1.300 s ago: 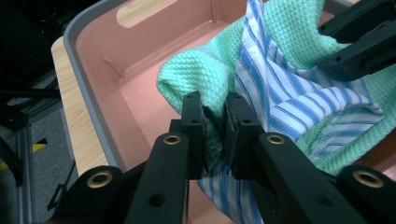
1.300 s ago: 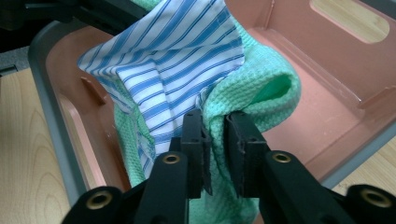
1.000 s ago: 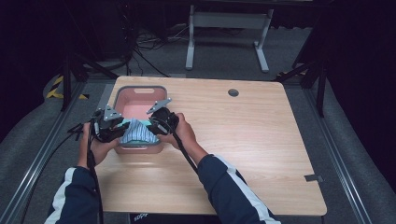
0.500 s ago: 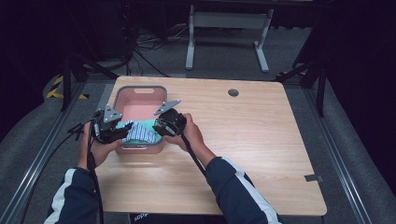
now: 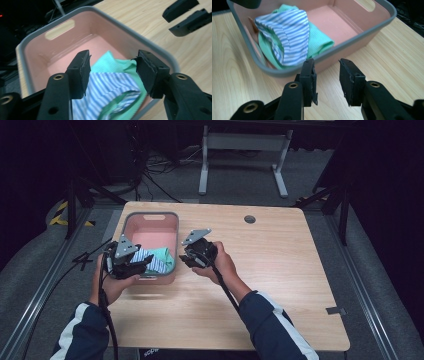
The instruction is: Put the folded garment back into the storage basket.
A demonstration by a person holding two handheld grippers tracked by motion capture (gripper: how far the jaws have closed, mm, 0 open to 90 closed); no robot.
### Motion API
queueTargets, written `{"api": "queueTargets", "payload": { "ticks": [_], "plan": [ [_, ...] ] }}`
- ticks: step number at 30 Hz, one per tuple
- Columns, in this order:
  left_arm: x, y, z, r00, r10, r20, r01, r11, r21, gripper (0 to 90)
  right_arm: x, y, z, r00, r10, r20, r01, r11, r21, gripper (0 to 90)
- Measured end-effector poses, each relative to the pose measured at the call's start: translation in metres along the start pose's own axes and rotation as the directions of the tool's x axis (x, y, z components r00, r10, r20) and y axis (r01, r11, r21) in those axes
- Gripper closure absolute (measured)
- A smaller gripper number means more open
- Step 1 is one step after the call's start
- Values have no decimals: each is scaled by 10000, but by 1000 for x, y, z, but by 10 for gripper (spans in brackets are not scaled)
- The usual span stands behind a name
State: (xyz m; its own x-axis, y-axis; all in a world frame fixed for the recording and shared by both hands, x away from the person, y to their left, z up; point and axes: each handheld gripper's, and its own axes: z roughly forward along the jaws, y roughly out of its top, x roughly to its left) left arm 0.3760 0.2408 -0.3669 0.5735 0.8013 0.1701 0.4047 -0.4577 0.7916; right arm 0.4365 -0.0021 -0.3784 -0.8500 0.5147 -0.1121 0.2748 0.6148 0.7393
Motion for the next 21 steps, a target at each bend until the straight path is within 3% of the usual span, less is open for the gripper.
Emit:
{"api": "queueTargets", "payload": {
  "ticks": [5, 7, 9, 15, 21],
  "plan": [
    [-18, 5, 4, 9983, 447, 374, -450, 9990, 54, 437, -6, -7, -15, 9998, -86, 198, 85, 10000, 51, 631],
    [-23, 6, 4, 9984, 397, 407, -400, 9992, 66, 431, -7, -9, -18, 9996, -139, 246, 137, 9999, 81, 626],
    [-33, 7, 4, 9959, 726, 537, -730, 9973, 67, 428, -9, -13, -25, 9993, -162, 330, 159, 9998, 103, 609],
    [-53, 7, 6, 9876, 1068, 1149, -1077, 9942, 14, 421, -11, -23, -39, 9981, -315, 527, 298, 9990, 332, 531],
    [-73, 6, 10, 9803, 1529, 1249, -1566, 9875, 198, 371, -14, -30, -50, 9971, -426, 634, 398, 9982, 458, 509]
  ]
}}
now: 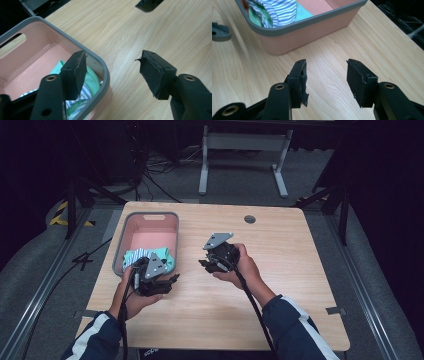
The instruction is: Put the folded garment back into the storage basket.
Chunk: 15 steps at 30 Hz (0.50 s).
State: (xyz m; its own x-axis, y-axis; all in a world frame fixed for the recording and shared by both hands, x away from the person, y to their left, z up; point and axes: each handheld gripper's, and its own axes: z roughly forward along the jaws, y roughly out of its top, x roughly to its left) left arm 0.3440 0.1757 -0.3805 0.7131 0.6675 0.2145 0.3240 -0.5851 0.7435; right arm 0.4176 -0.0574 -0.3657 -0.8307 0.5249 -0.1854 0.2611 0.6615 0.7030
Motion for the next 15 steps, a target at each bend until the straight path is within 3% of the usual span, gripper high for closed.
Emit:
{"api": "queueTargets", "payload": {
  "ticks": [8, 15],
  "plan": [
    [-16, -1, 4, 9982, 229, 554, -216, 9995, -252, 318, 0, -15, -9, 9993, -308, 201, 303, 9992, 243, 454],
    [-37, -6, 13, 9911, 696, 1134, -703, 9975, 23, 301, -2, -33, -17, 9992, -307, 239, 294, 9980, 554, 357]
  ]
}}
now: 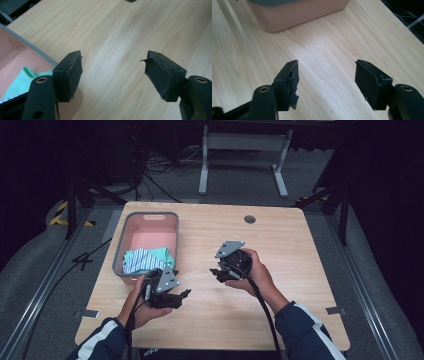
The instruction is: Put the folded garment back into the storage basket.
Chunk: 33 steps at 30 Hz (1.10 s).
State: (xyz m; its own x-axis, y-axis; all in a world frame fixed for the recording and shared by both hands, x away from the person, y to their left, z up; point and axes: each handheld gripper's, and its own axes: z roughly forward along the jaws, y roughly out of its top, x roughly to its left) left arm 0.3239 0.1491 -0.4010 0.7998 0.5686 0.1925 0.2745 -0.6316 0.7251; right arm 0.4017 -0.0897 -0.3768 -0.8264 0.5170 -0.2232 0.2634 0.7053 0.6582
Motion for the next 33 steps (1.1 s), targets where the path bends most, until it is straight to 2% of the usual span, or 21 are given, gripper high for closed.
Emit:
{"api": "queueTargets", "payload": {
  "ticks": [4, 9, 10, 14, 18, 21, 22, 28, 32, 33],
  "plan": [
    [-7, -3, 7, 9988, 438, 232, -446, 9984, 342, 305, 0, -12, 0, 9997, -94, 207, 89, 9997, 214, 335],
    [-15, -8, 17, 9973, 493, 536, -522, 9972, 541, 296, -2, -29, -4, 9996, 23, 278, -30, 9996, 266, 325],
    [-16, -9, 20, 9963, 620, 596, -656, 9960, 608, 292, -2, -32, -6, 9994, 31, 351, -42, 9994, 332, 324],
    [-23, -14, 25, 9944, 728, 767, -786, 9941, 752, 275, -3, -46, -10, 9987, -20, 514, -1, 9992, 407, 314],
    [-28, -18, 29, 9929, 774, 898, -851, 9927, 853, 260, -4, -61, -14, 9989, -25, 468, 2, 9988, 485, 306],
    [-31, -20, 32, 9893, 812, 1212, -923, 9918, 887, 247, -2, -73, -17, 9988, -125, 478, 102, 9989, 467, 292],
    [-32, -22, 35, 9856, 764, 1508, -899, 9923, 851, 247, 0, -81, -19, 9985, -233, 498, 214, 9991, 378, 285],
    [-36, -26, 42, 9781, 965, 1845, -1146, 9893, 905, 234, 1, -106, -24, 9986, -82, 516, 63, 9993, 361, 270],
    [-37, -29, 47, 9760, 942, 1964, -1156, 9882, 1004, 226, 1, -124, -27, 9986, 201, 495, -215, 9994, 268, 261],
    [-37, -29, 47, 9760, 942, 1964, -1156, 9882, 1004, 224, 1, -124, -27, 9986, 201, 495, -215, 9994, 268, 261]
  ]
}}
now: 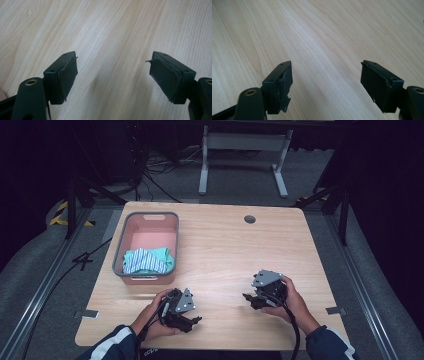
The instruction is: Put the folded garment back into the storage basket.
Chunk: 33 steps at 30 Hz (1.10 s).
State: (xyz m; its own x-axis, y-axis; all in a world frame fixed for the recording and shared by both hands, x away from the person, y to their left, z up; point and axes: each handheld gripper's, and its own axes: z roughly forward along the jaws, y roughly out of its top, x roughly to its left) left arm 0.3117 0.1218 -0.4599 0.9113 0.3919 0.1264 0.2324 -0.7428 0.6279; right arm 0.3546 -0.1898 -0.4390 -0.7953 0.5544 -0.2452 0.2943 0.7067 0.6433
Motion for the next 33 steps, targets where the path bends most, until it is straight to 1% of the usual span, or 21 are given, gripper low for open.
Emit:
{"api": "queueTargets", "payload": {
  "ticks": [1, 3, 5, 6, 7, 8, 10, 11, 13, 14, 16, 17, 18, 19, 20, 21, 25, 31, 33],
  "plan": [
    [0, -1, 1, 10000, -21, 34, 21, 10000, 12, 224, 0, -4, 0, 10000, 60, 0, -60, 10000, 24, 257],
    [0, -2, 3, 9999, -6, 167, 5, 10000, 68, 231, 0, -15, 0, 9994, 318, -168, -317, 9995, 68, 252],
    [1, -3, 5, 9998, 1, 209, -3, 9999, 110, 231, 0, -22, 1, 9987, 431, -265, -428, 9990, 111, 239],
    [1, -4, 6, 9995, -39, 314, 35, 9999, 126, 229, 1, -30, 2, 9976, 624, -296, -617, 9978, 238, 234],
    [1, -4, 7, 9995, -31, 330, 27, 9999, 126, 229, 2, -34, 2, 9976, 624, -295, -617, 9978, 241, 233],
    [1, -4, 8, 9994, 25, 346, -28, 9999, 110, 229, 2, -34, 2, 9976, 624, -295, -617, 9978, 241, 233],
    [2, -6, 9, 9989, 16, 475, -26, 9998, 205, 220, 3, -42, 2, 9965, 738, -397, -731, 9972, 165, 229],
    [3, -7, 10, 9981, 72, 609, -78, 9999, 84, 212, 4, -45, 2, 9961, 758, -447, -749, 9969, 224, 220],
    [6, -8, 11, 9970, 77, 772, -73, 10000, -45, 206, 4, -52, 0, 9938, 969, -551, -970, 9953, 9, 220],
    [7, -9, 12, 9962, 69, 868, -59, 9999, -116, 200, 3, -54, -1, 9918, 1097, -658, -1104, 9939, -66, 218],
    [11, -12, 15, 9938, -274, 1080, 306, 9991, -281, 167, 2, -61, -2, 9857, 1459, -841, -1487, 9885, -282, 199],
    [14, -13, 16, 9905, -447, 1303, 491, 9983, -309, 150, 1, -65, -2, 9809, 1697, -948, -1743, 9838, -421, 189],
    [16, -15, 17, 9897, -495, 1342, 550, 9978, -378, 148, 0, -69, -1, 9762, 1900, -1045, -1966, 9788, -576, 183],
    [16, -16, 18, 9888, -477, 1417, 552, 9972, -496, 145, -1, -73, -1, 9672, 2229, -1220, -2320, 9705, -657, 176],
    [17, -17, 18, 9890, -380, 1426, 464, 9974, -558, 137, -1, -76, -1, 9639, 2342, -1266, -2449, 9665, -765, 172],
    [17, -17, 19, 9890, -411, 1423, 504, 9968, -623, 128, -2, -77, -2, 9650, 2290, -1281, -2398, 9678, -764, 171],
    [19, -16, 20, 9887, -289, 1473, 378, 9976, -577, 111, -2, -78, -3, 9652, 2249, -1335, -2364, 9686, -775, 170],
    [19, -15, 21, 9881, -332, 1503, 411, 9979, -500, 95, -2, -78, -3, 9652, 2248, -1338, -2363, 9686, -776, 169],
    [19, -14, 22, 9881, -339, 1499, 425, 9976, -547, 86, -3, -77, -2, 9659, 2214, -1341, -2328, 9695, -766, 159]
  ]
}}
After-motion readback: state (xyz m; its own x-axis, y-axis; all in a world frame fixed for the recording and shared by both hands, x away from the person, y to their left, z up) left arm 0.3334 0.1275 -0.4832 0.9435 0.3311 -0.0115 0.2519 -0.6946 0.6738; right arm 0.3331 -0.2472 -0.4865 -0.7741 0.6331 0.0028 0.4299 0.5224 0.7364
